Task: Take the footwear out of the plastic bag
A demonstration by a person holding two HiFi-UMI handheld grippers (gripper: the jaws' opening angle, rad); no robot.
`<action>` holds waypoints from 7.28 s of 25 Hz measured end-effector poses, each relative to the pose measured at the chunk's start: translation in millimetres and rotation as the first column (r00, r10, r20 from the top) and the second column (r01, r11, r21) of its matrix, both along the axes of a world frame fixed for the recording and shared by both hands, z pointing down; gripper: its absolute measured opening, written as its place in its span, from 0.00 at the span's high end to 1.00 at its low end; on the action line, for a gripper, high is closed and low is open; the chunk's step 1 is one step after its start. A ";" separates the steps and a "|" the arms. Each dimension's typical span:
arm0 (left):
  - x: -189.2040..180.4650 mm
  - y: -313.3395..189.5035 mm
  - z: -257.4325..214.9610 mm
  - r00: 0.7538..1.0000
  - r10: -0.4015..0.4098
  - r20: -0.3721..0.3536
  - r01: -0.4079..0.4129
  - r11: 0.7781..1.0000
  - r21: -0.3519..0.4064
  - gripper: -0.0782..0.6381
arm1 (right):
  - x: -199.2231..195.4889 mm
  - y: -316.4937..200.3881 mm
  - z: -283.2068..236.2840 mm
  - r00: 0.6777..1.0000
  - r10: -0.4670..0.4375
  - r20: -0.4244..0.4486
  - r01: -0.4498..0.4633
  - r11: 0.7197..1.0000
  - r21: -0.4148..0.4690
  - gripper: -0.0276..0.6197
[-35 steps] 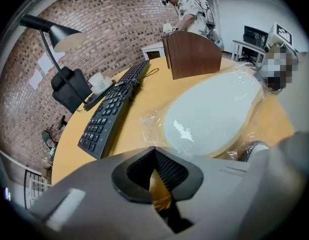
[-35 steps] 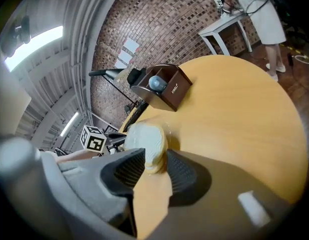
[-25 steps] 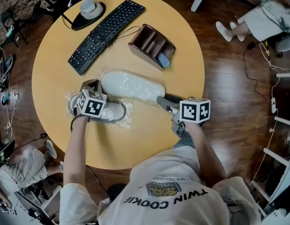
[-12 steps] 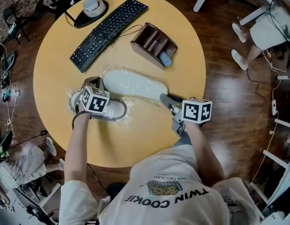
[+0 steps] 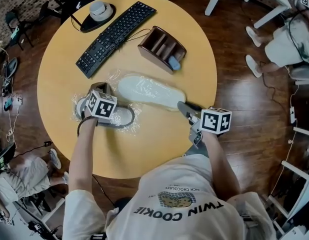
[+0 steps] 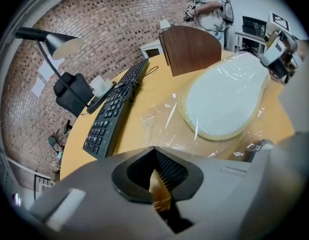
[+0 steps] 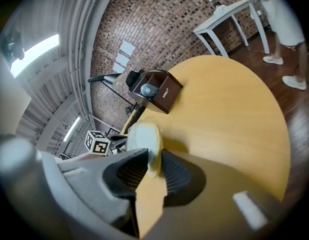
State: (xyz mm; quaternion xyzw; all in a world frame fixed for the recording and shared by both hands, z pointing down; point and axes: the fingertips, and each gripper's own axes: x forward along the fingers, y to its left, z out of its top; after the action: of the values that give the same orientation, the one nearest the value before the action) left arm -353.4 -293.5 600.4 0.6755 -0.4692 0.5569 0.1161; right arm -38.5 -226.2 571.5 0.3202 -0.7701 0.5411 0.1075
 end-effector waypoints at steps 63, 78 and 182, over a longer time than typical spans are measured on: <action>133.2 36.5 3.2 0.976 0.003 -0.220 0.000 1.000 0.014 0.89 | 84.1 28.3 -10.4 0.997 0.078 0.006 -0.078 0.995 0.055 0.84; 134.7 39.0 -0.1 0.980 0.023 -0.199 -0.018 0.999 0.027 0.89 | 115.9 57.4 -49.0 0.977 0.149 0.154 -0.164 0.982 0.091 0.86; 131.0 42.8 -15.3 0.976 0.002 -0.220 0.032 0.988 0.152 0.89 | -49.8 -31.3 4.9 0.951 -0.054 -0.303 0.138 0.955 0.264 0.79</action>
State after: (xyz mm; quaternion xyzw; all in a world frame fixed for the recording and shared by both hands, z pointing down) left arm -222.4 -250.7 585.1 0.7362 -0.5001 0.4403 0.1186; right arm -88.3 -257.5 576.4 0.3705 -0.8296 0.3667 0.2002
